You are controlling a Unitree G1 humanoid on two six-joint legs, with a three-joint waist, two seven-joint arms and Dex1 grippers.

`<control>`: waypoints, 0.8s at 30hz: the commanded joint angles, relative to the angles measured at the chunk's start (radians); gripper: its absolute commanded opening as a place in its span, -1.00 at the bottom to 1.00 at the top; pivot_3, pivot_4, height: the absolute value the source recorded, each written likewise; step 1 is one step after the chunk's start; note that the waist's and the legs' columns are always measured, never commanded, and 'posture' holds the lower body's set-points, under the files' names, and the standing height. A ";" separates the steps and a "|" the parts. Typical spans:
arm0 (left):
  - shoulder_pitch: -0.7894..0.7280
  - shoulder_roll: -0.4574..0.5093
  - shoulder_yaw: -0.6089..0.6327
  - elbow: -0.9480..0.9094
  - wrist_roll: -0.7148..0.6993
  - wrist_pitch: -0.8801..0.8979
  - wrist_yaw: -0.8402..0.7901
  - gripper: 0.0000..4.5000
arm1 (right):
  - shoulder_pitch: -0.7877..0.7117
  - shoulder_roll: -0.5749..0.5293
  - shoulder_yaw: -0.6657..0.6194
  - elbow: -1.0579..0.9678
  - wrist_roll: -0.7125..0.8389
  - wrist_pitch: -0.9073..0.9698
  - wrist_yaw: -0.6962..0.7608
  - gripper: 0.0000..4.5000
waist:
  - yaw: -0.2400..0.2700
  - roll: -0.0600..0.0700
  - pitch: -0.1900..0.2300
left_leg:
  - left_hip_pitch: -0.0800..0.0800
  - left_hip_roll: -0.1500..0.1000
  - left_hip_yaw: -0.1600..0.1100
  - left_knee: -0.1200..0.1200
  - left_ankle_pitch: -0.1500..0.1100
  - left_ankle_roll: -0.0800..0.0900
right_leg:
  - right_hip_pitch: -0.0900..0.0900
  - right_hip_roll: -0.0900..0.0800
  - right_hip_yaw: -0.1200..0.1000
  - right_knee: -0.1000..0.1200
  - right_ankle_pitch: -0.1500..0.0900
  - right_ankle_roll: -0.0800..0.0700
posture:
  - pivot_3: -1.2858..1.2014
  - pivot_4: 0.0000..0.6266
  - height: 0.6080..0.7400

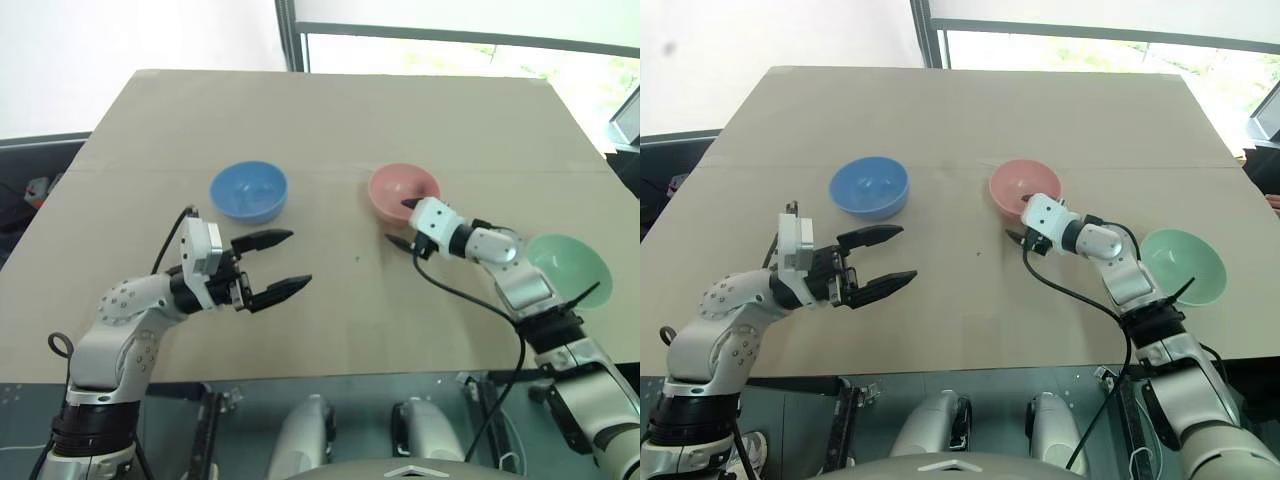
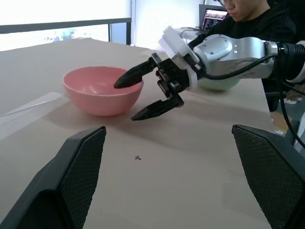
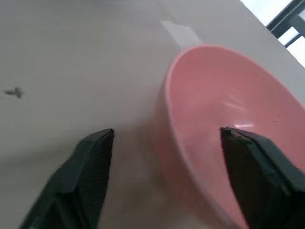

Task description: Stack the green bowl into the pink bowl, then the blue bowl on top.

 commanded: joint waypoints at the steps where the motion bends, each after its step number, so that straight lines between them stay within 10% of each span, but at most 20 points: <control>1: 0.018 0.000 0.030 -0.057 -0.010 -0.022 0.018 1.00 | -0.045 0.003 -0.010 0.053 -0.015 -0.076 0.016 -0.07 | 0.000 0.000 0.000 | 0.000 0.000 0.000 0.000 0.000 -0.001 | 0.000 0.000 0.000 0.000 0.000 0.000 | 0.03 -0.52 1.00; 6: 0.033 -0.012 0.022 -0.066 -0.007 -0.034 0.036 1.00 | -0.039 -0.013 -0.014 0.040 -0.024 -0.100 0.042 -0.98 | 0.000 0.000 0.000 | 0.001 0.001 0.000 0.000 0.001 -0.002 | 0.000 0.000 0.000 0.001 0.000 0.000 | 0.03 -0.52 1.00; 24: -0.030 -0.048 -0.025 0.002 0.014 -0.058 0.022 1.00 | 0.175 -0.040 -0.012 -0.461 0.038 0.180 0.145 -0.98 | 0.002 0.000 0.000 | 0.001 0.001 -0.001 0.000 0.001 -0.002 | 0.000 0.000 0.000 0.001 0.000 0.000 | 0.03 -0.52 1.00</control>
